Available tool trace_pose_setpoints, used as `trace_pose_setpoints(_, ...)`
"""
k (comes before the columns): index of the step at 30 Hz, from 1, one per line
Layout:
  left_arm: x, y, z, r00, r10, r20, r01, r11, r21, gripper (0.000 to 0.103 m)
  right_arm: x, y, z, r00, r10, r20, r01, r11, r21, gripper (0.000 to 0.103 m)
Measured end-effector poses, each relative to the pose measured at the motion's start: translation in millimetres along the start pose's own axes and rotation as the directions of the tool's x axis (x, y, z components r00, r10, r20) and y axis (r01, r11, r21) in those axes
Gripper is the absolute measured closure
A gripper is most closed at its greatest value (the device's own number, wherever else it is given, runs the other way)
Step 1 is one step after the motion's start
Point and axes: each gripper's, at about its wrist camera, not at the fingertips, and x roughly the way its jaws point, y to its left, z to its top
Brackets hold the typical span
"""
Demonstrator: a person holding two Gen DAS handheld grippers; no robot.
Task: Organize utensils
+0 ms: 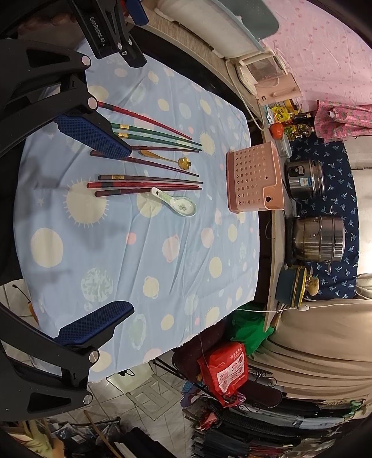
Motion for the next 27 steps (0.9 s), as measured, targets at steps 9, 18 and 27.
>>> trace_pose_setpoints(9,0.8,-0.3,-0.8,1.000,0.001,-0.001,-0.001,1.000,0.001,0.007,-0.1,1.4,-0.5,1.000,0.002,-0.001,-0.002,1.000,0.001,0.007)
trace_pose_setpoints(18,0.7,0.1,-0.6,1.000,0.002,-0.003,-0.002,1.000,0.002,0.007,0.0,0.8,0.0,1.000,0.002,-0.003,-0.002,1.000,0.001,0.007)
trace_pose_setpoints(27,1.5,-0.8,-0.9,1.000,0.002,-0.002,-0.002,1.000,0.001,0.007,0.1,1.8,-0.2,1.000,0.002,-0.003,-0.002,1.000,0.001,0.007)
